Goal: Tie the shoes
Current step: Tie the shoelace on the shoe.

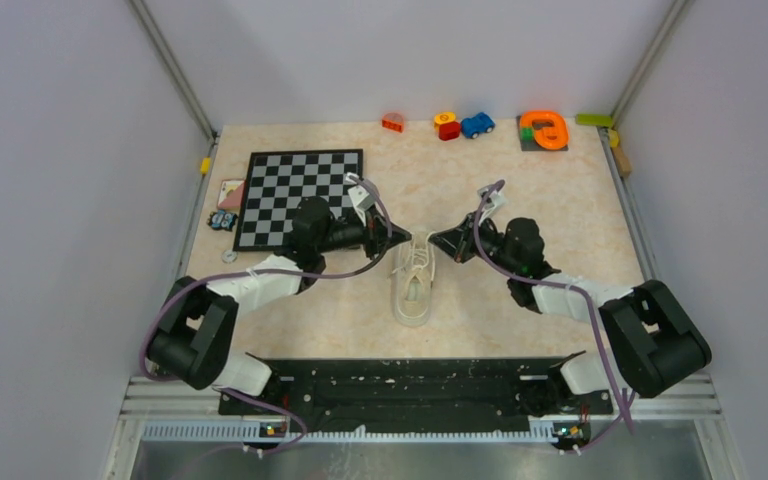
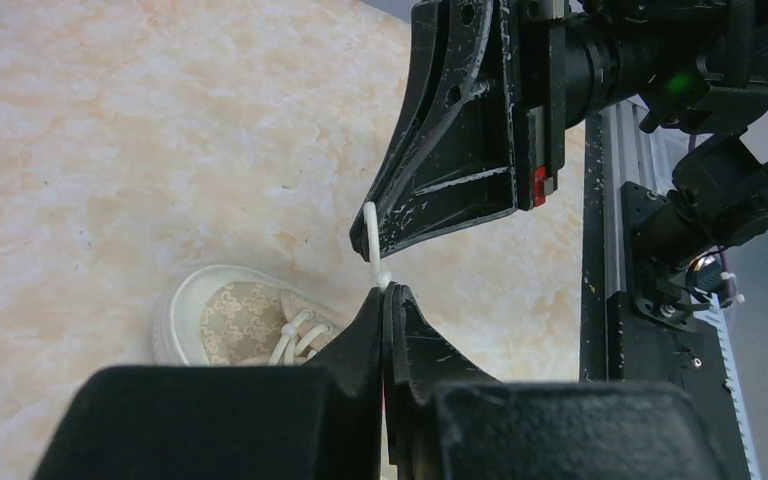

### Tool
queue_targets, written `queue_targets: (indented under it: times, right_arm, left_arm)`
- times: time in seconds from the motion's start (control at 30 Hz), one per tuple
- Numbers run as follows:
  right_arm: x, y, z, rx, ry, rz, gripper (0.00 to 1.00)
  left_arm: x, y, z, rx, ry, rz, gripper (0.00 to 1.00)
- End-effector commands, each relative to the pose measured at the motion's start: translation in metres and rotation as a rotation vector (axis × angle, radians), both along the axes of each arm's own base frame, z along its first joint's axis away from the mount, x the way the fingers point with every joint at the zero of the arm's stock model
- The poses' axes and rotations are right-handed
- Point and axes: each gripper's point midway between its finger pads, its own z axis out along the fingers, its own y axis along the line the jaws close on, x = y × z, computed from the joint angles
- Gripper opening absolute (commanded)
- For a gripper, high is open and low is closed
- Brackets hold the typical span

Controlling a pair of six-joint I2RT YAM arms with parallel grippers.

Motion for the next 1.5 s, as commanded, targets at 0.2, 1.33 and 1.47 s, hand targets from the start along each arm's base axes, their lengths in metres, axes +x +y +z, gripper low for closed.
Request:
queue_targets:
  times: [0.2,1.33,1.47]
  right_arm:
    - [0.005,0.014,0.035,0.045,-0.086,0.030,0.00]
    - [-0.016,0.024,0.038,-0.066,-0.033,0.234,0.02]
    - [-0.007,0.015,0.038,-0.066,0.022,0.159,0.01]
  left_arm:
    - [0.010,-0.008,0.030,-0.025,-0.073,-0.018,0.02]
    - [0.008,-0.002,0.030,-0.006,-0.064,0.008,0.00]
    - [0.009,0.000,0.032,-0.007,-0.064,0.013,0.00]
